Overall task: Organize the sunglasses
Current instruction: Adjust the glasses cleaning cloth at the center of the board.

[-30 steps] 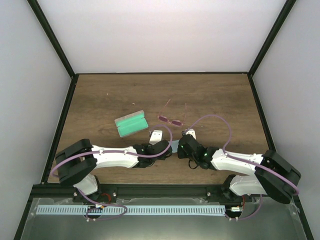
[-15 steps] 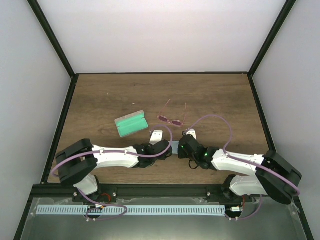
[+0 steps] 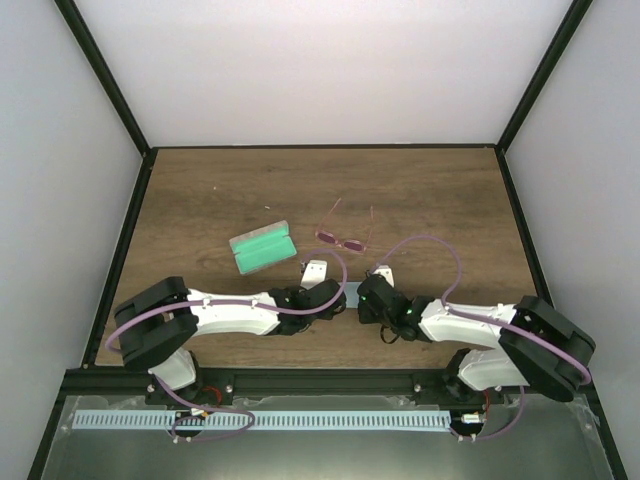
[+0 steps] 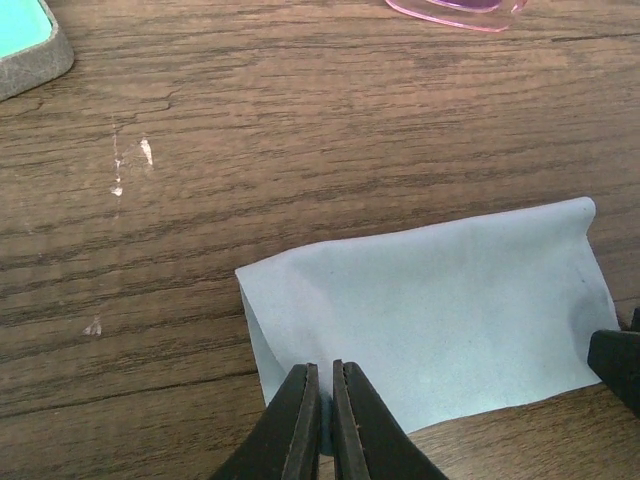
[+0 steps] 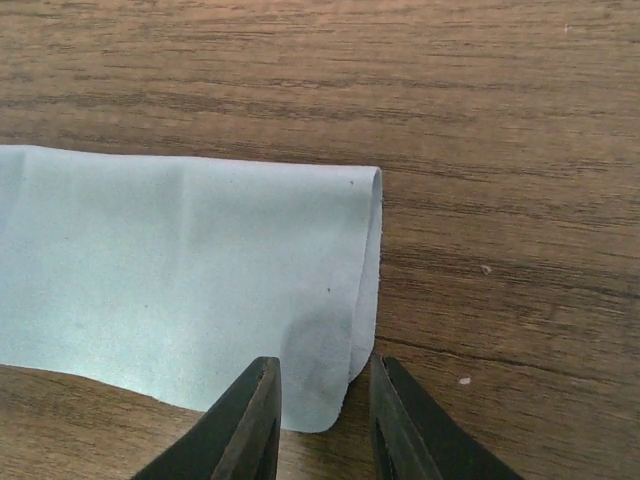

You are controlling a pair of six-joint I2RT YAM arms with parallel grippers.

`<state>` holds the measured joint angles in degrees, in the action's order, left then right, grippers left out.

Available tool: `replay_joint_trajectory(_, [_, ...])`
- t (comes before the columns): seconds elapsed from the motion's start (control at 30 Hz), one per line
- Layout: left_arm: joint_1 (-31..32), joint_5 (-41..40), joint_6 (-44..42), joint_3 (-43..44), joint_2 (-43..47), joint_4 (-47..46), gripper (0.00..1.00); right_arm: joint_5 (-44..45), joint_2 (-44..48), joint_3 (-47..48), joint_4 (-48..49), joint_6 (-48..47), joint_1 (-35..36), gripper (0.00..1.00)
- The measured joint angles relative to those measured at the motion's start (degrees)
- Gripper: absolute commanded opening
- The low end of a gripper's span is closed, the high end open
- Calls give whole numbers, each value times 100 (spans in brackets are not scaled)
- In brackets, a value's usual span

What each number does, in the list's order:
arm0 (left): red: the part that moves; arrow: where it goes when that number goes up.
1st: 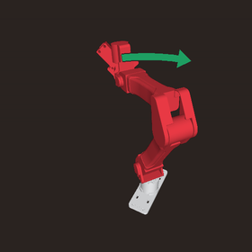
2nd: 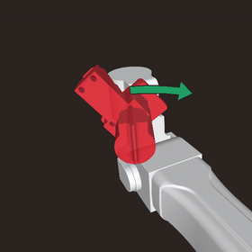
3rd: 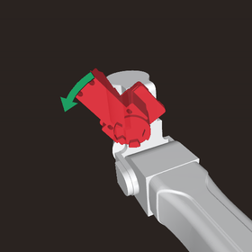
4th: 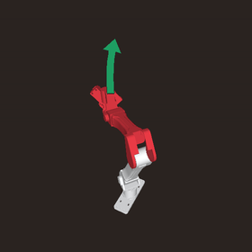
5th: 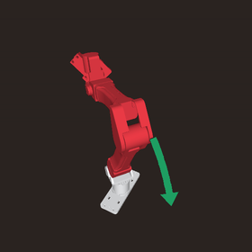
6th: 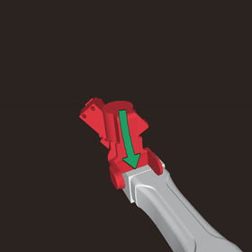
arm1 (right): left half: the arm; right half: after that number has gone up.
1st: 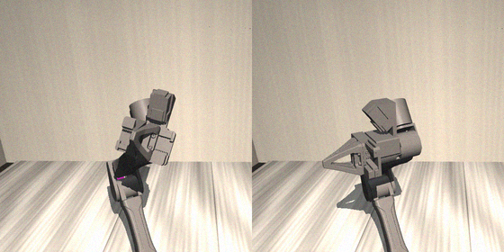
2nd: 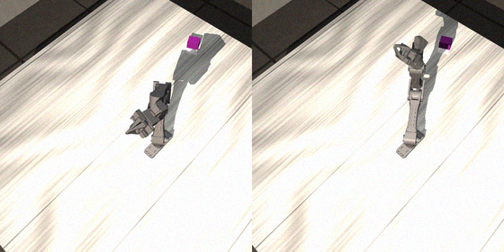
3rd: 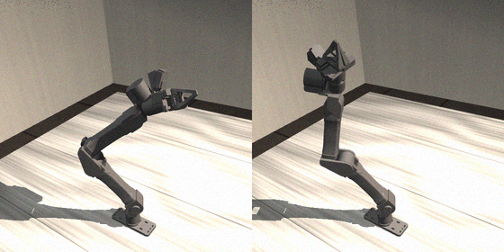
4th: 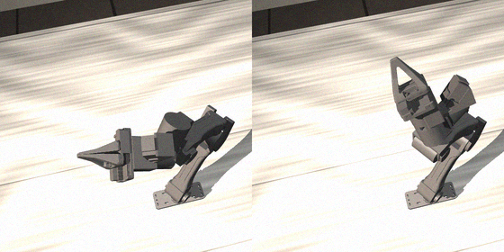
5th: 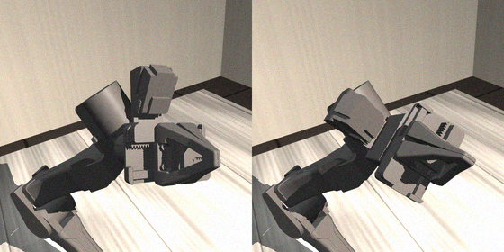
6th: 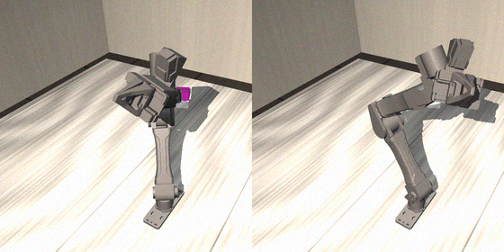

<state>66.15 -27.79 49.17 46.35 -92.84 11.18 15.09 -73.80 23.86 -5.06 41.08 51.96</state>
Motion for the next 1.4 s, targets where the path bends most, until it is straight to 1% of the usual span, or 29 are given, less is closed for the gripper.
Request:
replay_joint_trajectory(0.17, [-2, 0, -13, 7, 0, -7, 7, -50, 0, -46, 114, 17, 0, 25])
replay_joint_trajectory(0.27, [-2, 0, -13, 7, 0, -13, 7, -103, -7, -61, 170, 17, 0, 22])
replay_joint_trajectory(0.4, [-2, -2, -13, 7, 0, -13, 7, -155, -31, -61, 229, 17, 0, 22])
replay_joint_trajectory(0.57, [-2, -4, -15, 7, 0, -13, 7, -175, -31, -66, 229, 37, 15, 15])
replay_joint_trajectory(0.63, [-2, -4, -17, 7, 0, -13, 7, -186, -26, -68, 219, 66, 31, 10])
replay_joint_trajectory(0.73, [-2, -4, -17, 7, 0, -13, 7, -199, -4, -68, 164, 107, 37, 7])
replay_joint_trajectory(0.87, [-2, -4, -17, 7, 0, -13, 7, -199, 61, -74, 76, 133, 42, 6])
replay_joint_trajectory(0.97, [-2, -7, -17, 7, 0, -13, 7, -195, 136, -74, 17, 146, 42, 1])
replay_joint_trajectory(1.4, [-2, -17, -26, 7, 0, -15, 7, -31, 398, -70, -118, 101, 48, 1])
